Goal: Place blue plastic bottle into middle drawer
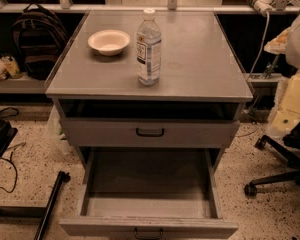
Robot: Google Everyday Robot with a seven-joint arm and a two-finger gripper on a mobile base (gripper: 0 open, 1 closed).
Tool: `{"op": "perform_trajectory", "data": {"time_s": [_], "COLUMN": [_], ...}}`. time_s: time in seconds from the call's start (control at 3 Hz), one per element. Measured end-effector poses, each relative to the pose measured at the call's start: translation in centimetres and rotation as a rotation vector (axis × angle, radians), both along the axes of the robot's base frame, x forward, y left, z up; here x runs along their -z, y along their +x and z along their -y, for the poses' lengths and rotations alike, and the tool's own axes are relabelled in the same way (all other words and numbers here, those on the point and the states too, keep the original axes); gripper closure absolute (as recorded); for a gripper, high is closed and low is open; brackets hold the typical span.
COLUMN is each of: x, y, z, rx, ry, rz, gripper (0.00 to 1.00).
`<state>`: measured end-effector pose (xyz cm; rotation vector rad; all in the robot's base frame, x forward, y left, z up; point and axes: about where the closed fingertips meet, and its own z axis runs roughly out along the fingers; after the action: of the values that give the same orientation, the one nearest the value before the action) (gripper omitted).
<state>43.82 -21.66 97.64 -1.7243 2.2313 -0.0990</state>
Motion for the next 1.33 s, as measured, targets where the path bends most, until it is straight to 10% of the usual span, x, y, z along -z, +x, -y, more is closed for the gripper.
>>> {"op": "perform_trajectory", "data": {"time_s": [1.33], "x": [-1.0], "y": [6.5], "z": [-3.8], "rx": [-0.012], "ry": [0.201], "rz": [0.081], "gripper": [0.0]}}
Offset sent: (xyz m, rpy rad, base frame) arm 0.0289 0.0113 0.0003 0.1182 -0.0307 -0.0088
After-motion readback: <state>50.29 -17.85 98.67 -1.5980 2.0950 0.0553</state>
